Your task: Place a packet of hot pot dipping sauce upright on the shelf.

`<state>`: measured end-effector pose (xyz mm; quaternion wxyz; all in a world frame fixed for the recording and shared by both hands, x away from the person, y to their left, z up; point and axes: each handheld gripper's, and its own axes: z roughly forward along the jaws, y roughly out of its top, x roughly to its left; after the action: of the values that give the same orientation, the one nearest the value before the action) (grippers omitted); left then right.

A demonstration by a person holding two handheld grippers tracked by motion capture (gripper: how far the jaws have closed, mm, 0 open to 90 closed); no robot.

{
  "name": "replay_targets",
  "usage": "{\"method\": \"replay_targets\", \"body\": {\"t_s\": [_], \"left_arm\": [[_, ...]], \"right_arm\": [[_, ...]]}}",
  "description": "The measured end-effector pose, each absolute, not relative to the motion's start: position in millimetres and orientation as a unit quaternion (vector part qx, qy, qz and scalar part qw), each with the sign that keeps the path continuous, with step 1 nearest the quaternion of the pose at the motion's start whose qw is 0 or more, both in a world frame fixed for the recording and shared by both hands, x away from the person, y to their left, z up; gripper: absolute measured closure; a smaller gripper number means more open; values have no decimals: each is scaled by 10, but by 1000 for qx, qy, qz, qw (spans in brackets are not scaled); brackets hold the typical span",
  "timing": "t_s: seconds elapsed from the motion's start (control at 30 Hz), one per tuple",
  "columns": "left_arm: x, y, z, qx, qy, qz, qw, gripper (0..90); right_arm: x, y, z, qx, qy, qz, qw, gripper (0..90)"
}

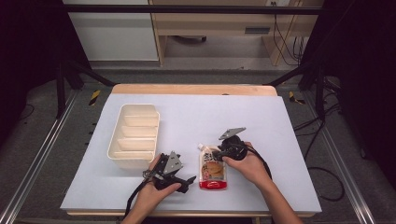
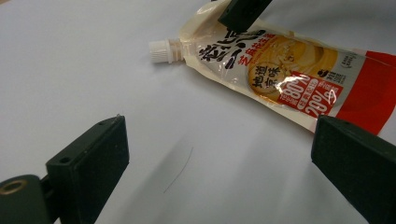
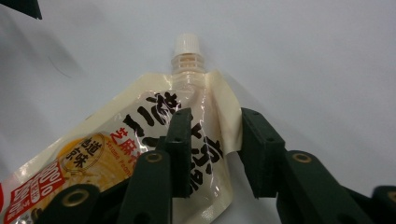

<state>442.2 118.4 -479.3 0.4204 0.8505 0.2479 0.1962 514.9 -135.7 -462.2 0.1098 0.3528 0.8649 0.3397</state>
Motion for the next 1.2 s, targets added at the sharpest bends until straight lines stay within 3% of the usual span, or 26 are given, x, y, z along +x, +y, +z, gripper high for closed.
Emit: {"method": "replay_targets", "body": {"t_s": [0.23, 0.47, 1.2], "left_arm": [[4436, 1197, -4794, 851, 250, 195, 420, 41], [4439, 1195, -4796, 851, 250, 193, 419, 42], [4436, 1182, -4791, 853, 244, 191, 419, 42]], "right_arm": [[5148, -1358, -4631, 347, 868, 339, 104, 764], [5115, -1348, -4636, 341, 871, 336, 107, 778], [5042, -1464, -4653, 351, 861, 357, 87, 739]]}}
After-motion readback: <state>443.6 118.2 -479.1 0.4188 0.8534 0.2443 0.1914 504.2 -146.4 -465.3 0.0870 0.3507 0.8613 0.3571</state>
